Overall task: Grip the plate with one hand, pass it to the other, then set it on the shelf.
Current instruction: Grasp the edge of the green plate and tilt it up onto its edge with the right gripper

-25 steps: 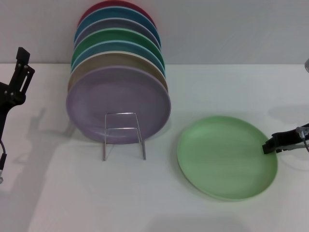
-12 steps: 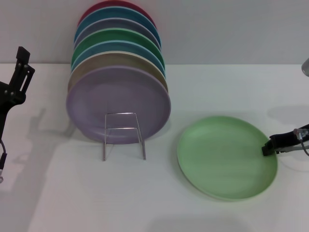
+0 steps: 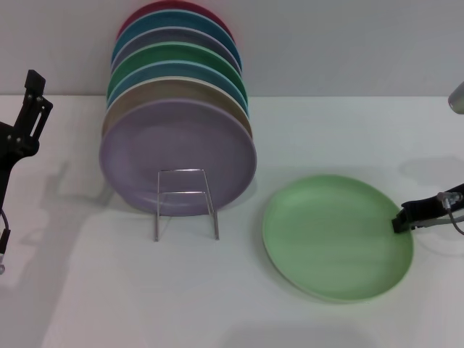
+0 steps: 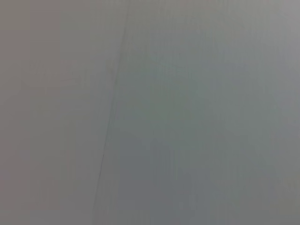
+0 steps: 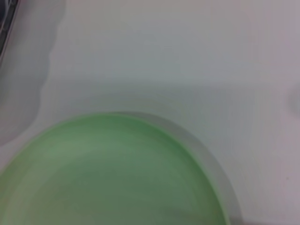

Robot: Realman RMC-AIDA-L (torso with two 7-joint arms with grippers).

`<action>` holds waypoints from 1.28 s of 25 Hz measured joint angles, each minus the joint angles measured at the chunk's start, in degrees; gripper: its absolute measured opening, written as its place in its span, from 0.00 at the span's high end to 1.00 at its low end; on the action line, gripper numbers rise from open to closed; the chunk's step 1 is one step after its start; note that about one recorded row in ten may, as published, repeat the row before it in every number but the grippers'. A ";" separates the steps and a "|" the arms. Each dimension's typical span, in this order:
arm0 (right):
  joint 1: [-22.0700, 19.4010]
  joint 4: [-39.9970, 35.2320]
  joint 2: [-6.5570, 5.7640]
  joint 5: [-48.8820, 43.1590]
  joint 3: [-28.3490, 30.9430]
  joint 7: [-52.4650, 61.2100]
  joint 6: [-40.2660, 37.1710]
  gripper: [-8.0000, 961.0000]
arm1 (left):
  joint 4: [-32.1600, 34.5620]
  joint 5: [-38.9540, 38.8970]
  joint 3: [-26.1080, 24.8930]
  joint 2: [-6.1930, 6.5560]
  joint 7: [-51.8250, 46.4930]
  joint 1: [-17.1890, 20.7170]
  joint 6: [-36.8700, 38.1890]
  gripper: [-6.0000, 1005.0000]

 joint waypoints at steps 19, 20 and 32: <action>-2.29 4.05 0.50 -1.12 0.53 -4.76 -2.01 0.96 | 0.08 -0.01 -1.34 0.09 0.00 -0.09 -0.22 0.14; -2.77 5.24 0.75 -1.06 0.58 -5.20 -2.17 0.96 | 0.08 -0.01 -1.43 0.09 0.00 -0.09 -0.24 0.14; -9.12 17.53 2.55 2.84 0.75 -11.96 -4.84 0.97 | 0.31 -0.01 -2.97 0.09 0.00 -0.08 -0.29 0.14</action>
